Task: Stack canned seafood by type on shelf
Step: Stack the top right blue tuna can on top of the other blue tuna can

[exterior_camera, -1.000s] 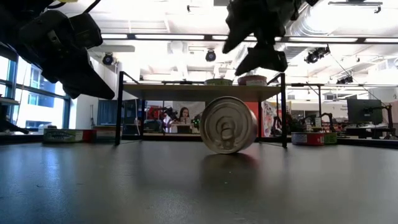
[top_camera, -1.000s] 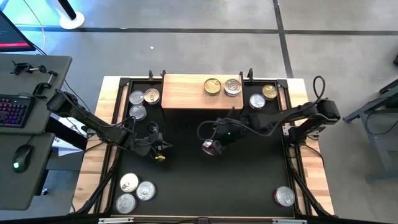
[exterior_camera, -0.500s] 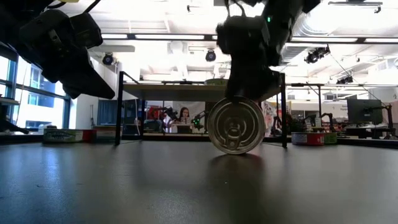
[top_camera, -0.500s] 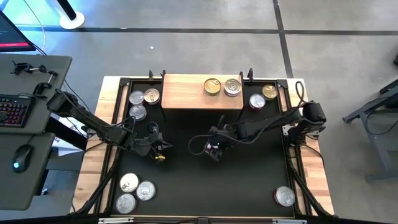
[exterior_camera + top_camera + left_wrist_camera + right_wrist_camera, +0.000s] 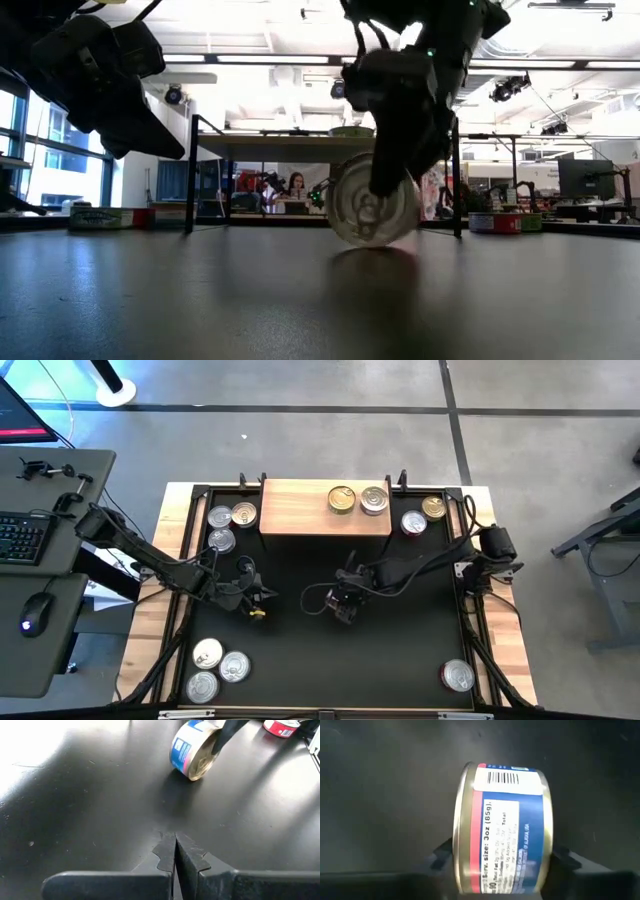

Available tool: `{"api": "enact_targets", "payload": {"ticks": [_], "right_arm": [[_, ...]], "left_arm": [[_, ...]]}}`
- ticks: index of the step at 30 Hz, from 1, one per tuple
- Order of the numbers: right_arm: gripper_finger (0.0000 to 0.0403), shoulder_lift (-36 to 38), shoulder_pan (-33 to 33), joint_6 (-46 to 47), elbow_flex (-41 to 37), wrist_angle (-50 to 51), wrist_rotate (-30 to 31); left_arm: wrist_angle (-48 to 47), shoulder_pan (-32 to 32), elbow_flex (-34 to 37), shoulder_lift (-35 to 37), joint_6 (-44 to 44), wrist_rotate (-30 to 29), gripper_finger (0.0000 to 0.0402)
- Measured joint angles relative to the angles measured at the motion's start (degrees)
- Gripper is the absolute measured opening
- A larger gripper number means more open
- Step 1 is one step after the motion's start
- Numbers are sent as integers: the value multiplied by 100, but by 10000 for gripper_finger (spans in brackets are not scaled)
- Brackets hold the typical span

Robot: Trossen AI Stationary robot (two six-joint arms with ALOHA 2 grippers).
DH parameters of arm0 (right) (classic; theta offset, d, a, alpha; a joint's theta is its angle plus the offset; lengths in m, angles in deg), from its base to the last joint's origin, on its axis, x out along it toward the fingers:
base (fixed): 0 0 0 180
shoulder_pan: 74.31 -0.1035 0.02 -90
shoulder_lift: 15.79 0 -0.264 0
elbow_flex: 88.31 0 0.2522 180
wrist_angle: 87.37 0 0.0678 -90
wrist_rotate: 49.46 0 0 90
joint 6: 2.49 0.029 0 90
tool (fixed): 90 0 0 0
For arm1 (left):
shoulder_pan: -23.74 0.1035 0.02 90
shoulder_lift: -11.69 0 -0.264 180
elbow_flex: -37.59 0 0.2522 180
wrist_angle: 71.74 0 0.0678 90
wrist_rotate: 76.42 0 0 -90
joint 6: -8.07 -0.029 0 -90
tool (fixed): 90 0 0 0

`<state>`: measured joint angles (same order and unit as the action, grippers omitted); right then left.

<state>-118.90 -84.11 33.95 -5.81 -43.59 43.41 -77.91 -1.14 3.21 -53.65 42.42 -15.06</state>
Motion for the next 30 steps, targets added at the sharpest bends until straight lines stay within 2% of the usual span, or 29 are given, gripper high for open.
{"api": "enact_targets", "payload": {"ticks": [6, 13, 18, 21, 23, 26, 30], "right_arm": [[170, 545, 45, -180, 417, 115, -1], [170, 2006, 568, -381, 269, 431, 140], [170, 3394, 1388, 118, -103, 709, 852], [170, 4121, 2094, 901, -395, 697, 889], [170, 4439, 2549, 1417, -611, 695, 821], [170, 4737, 3145, 1899, -945, 429, 375], [170, 4730, 3747, 2419, -1420, -332, -116]], "left_arm": [[-2, 0, 0, 0, -2, -1, 0], [-5, 0, 0, 0, -136, -2, 0], [-2, 0, 0, 0, -115, -2, 0], [0, 0, 0, 0, -16, -2, 0], [-1, 0, 0, 0, -11, -5, 0], [0, 17, 0, 0, -46, -24, 0], [0, 22, 0, 0, -48, -26, 0]]}}
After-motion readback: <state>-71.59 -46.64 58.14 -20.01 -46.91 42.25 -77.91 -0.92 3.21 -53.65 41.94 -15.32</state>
